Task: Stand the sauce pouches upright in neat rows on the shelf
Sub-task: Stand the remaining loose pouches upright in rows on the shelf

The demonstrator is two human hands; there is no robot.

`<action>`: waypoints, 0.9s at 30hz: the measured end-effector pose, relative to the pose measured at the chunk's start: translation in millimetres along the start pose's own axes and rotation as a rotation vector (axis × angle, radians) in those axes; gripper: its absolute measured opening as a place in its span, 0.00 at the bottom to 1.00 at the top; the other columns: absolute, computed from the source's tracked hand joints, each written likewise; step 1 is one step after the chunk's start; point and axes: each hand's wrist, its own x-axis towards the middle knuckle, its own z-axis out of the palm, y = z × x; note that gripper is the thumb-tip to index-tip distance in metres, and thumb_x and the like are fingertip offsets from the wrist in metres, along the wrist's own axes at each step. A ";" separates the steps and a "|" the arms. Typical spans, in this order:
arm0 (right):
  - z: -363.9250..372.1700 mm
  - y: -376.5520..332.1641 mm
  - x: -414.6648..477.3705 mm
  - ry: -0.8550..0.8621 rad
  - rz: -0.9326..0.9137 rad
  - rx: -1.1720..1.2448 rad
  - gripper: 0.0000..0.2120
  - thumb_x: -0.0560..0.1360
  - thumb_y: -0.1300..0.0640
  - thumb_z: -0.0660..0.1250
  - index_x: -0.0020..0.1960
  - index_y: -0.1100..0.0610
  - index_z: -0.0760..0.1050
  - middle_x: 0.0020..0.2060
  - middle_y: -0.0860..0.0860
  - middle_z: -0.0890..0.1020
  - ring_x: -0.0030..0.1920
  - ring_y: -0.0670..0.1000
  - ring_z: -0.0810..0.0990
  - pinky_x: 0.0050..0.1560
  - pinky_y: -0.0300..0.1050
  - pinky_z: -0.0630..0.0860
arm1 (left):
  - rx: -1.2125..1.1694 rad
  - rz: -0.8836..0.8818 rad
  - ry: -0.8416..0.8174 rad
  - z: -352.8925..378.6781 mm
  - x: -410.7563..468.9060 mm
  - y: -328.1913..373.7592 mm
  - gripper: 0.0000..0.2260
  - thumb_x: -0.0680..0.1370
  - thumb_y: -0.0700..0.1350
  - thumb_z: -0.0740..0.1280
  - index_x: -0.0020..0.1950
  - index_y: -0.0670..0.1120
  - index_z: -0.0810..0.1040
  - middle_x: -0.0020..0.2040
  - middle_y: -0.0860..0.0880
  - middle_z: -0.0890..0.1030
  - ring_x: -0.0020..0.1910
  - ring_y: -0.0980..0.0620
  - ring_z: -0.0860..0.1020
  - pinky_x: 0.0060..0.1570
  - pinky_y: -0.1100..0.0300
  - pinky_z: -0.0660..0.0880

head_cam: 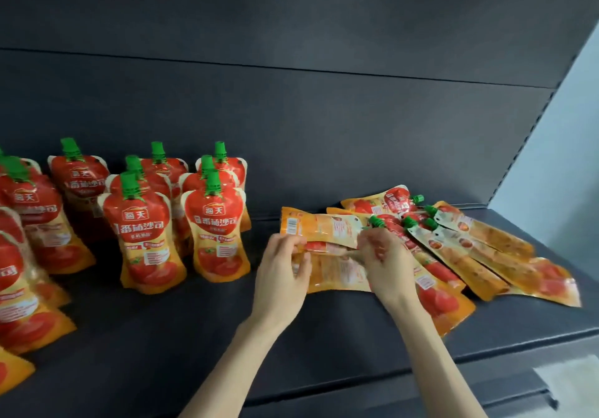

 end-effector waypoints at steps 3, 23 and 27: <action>-26.8 26.9 23.4 -0.089 -0.022 -0.200 0.11 0.75 0.52 0.66 0.56 0.54 0.77 0.52 0.50 0.80 0.54 0.53 0.77 0.52 0.47 0.73 | 0.199 -0.011 -0.036 33.7 23.4 10.7 0.14 0.77 0.46 0.65 0.62 0.45 0.75 0.62 0.49 0.74 0.63 0.48 0.72 0.62 0.49 0.70; -52.9 69.0 64.7 -0.262 0.061 -0.368 0.29 0.63 0.35 0.73 0.46 0.56 0.66 0.41 0.50 0.76 0.40 0.51 0.76 0.38 0.46 0.75 | 0.729 -0.069 -0.236 61.1 63.2 0.7 0.30 0.70 0.65 0.65 0.63 0.47 0.67 0.62 0.47 0.74 0.64 0.46 0.71 0.70 0.48 0.56; -58.1 59.2 70.5 -0.227 0.051 -0.196 0.27 0.67 0.43 0.74 0.50 0.55 0.61 0.41 0.48 0.74 0.40 0.51 0.75 0.41 0.48 0.76 | 0.712 -0.068 -0.254 56.1 72.0 0.4 0.30 0.72 0.64 0.63 0.67 0.47 0.70 0.62 0.48 0.73 0.62 0.48 0.70 0.62 0.53 0.65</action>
